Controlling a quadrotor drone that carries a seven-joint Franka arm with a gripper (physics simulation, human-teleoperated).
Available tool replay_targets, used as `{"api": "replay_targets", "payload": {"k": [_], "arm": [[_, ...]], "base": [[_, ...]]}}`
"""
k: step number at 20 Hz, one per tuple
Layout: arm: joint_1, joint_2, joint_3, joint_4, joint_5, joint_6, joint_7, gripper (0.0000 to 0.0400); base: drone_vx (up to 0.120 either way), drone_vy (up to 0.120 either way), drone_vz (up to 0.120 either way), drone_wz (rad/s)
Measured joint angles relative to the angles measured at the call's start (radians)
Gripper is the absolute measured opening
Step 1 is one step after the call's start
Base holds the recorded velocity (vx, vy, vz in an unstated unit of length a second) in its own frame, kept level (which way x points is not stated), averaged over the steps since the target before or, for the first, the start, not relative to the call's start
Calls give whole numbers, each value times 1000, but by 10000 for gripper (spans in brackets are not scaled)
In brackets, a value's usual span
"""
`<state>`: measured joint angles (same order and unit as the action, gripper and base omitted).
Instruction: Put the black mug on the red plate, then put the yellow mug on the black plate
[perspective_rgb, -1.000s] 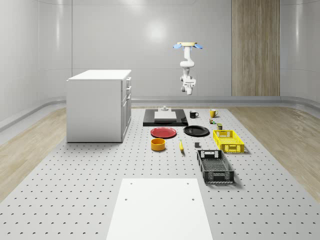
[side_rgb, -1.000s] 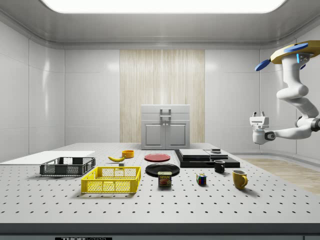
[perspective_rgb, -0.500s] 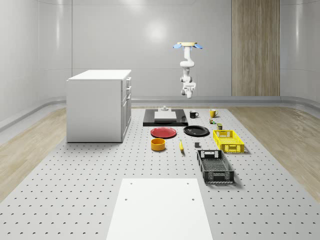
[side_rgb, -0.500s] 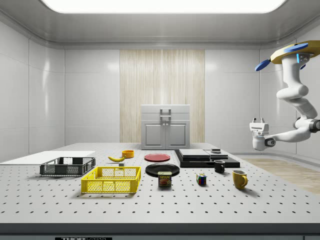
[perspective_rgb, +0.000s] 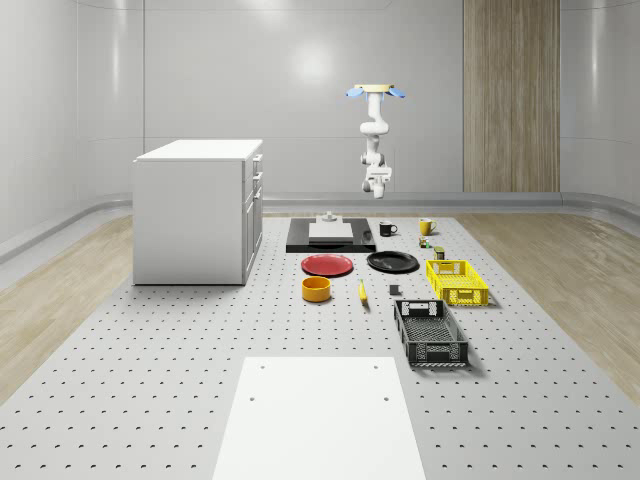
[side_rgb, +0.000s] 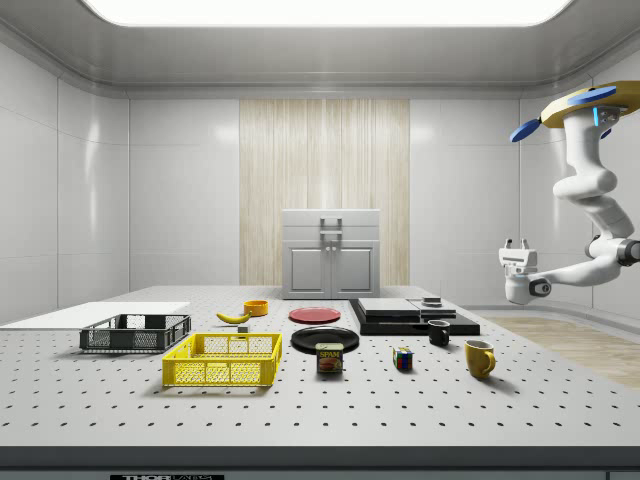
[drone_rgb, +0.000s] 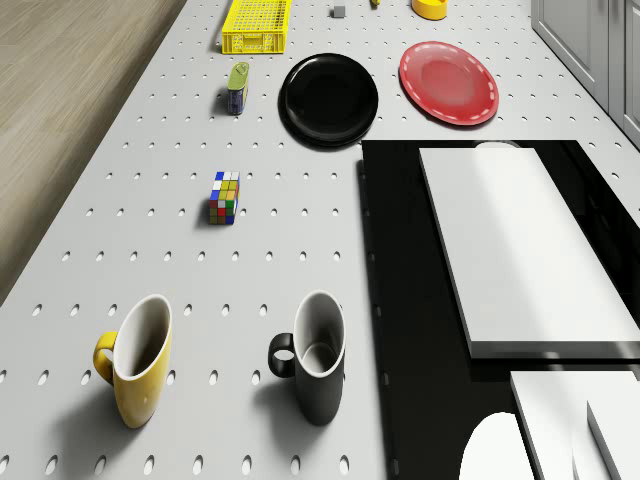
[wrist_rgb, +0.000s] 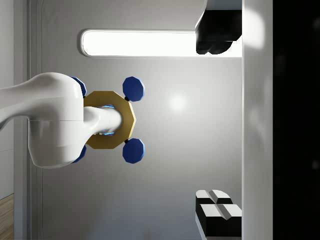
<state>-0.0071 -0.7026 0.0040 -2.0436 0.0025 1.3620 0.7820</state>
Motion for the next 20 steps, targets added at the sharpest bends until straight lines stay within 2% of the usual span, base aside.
{"api": "replay_targets", "payload": {"k": [20], "arm": [[-3, -8, 4, -5, -3, 12, 0, 400]], "base": [[0, 0, 0, 0]]}}
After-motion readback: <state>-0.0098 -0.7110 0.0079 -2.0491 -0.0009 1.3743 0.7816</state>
